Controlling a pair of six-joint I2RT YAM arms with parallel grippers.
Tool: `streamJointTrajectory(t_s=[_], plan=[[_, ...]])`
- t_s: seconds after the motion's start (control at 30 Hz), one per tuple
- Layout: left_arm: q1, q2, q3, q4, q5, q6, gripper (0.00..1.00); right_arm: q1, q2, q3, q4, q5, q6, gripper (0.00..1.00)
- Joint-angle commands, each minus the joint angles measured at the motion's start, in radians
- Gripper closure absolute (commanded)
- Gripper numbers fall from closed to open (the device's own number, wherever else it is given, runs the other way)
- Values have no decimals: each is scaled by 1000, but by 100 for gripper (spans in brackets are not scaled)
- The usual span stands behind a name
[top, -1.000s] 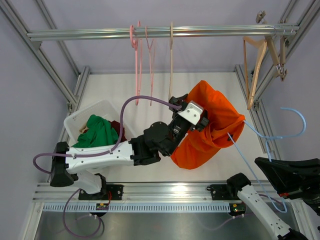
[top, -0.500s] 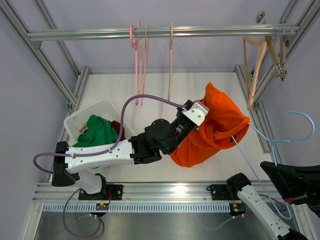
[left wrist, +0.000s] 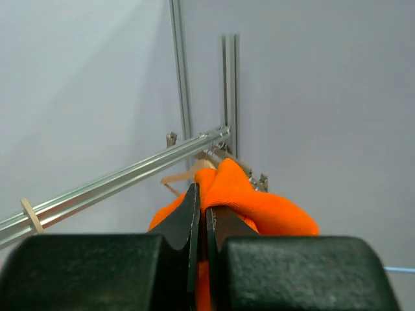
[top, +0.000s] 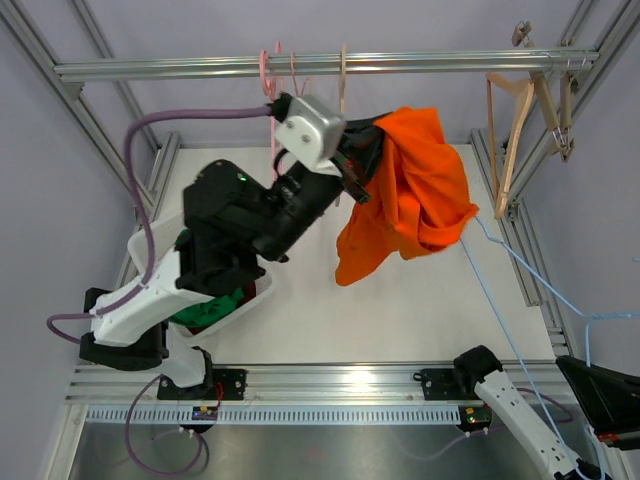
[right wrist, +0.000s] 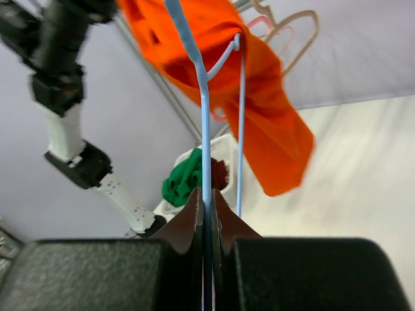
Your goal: Remove the t-shirt from the hanger
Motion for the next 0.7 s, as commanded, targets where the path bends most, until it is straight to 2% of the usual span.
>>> streamJointTrajectory(t_s=[0.0, 0.13, 0.27, 0.33, 0.4, 0.57, 0.67], plan=[[2, -30, 146, -98, 92, -70, 100, 5, 11, -22, -130, 133, -40, 100], [0, -129, 195, -152, 68, -61, 100, 5, 11, -84, -81, 175, -66, 100], [2, -205, 186, -169, -157, 84, 100, 5, 28, -122, -22, 160, -88, 100], [3, -235, 164, -164, -222, 185, 100, 5, 37, -137, 4, 153, -96, 100], [2, -294, 74, -102, -305, 283, 100, 5, 36, -162, 43, 132, -102, 100], [23, -409, -139, 9, -415, 406, 100, 5, 57, -191, 82, 109, -108, 100], [58, -473, -315, 178, -503, 575, 100, 5, 77, -211, 97, 83, -117, 100]])
